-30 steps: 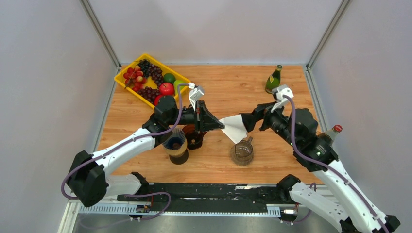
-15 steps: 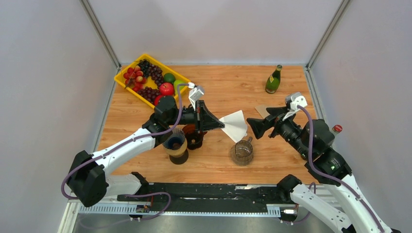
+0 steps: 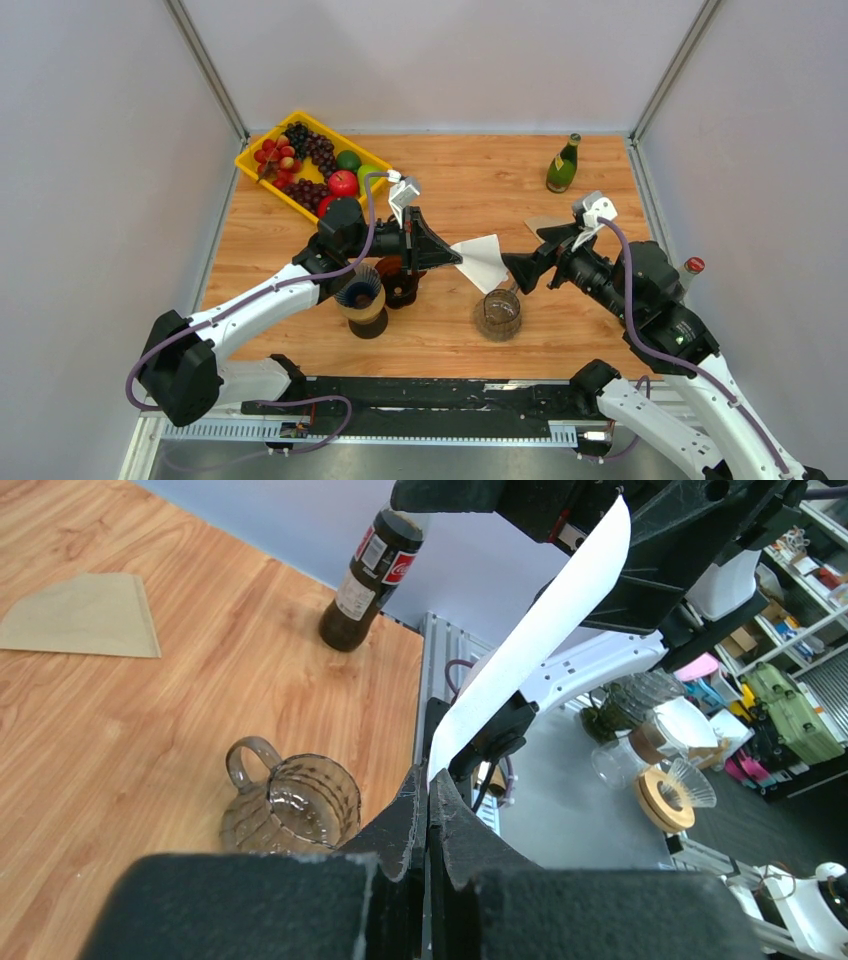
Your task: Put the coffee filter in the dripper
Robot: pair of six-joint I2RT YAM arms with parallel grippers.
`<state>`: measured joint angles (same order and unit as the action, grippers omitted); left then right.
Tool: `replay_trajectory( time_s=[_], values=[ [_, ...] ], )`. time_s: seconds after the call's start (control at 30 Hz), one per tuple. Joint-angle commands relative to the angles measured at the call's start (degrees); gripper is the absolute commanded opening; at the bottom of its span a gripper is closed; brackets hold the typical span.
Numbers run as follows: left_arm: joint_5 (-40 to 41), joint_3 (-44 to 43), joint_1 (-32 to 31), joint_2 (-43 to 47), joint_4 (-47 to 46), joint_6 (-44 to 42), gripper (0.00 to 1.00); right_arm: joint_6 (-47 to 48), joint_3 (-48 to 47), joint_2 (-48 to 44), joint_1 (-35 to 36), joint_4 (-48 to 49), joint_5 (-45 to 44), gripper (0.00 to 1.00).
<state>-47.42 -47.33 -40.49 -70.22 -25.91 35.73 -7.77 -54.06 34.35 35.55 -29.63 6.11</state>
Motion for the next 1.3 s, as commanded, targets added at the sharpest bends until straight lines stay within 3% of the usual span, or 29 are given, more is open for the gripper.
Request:
replay_trajectory(
  time_s=[0.0, 0.2, 1.0, 1.27],
  values=[
    [0.7, -1.2, -0.2, 1.3, -0.6, -1.4, 0.0, 0.3, -1.4, -1.4, 0.0, 0.2, -4.4, 1.0],
    [0.5, -1.7, -0.2, 1.0, -1.3, -0.9, 0.0, -0.1, -1.3, -1.8, 0.0, -1.7, -9.7, 1.0],
    [1.3, -2.1, -0.2, -0.1, -1.0, -0.6, 0.0, 0.2, -1.6, -2.3, 0.0, -2.2, -3.7, 1.0],
    [1.0, -2.4, -0.2, -0.9, -1.1, -0.4, 0.0, 1.1, -0.7, 0.3, 0.0, 0.1, 8.6, 1.0]
  ],
)
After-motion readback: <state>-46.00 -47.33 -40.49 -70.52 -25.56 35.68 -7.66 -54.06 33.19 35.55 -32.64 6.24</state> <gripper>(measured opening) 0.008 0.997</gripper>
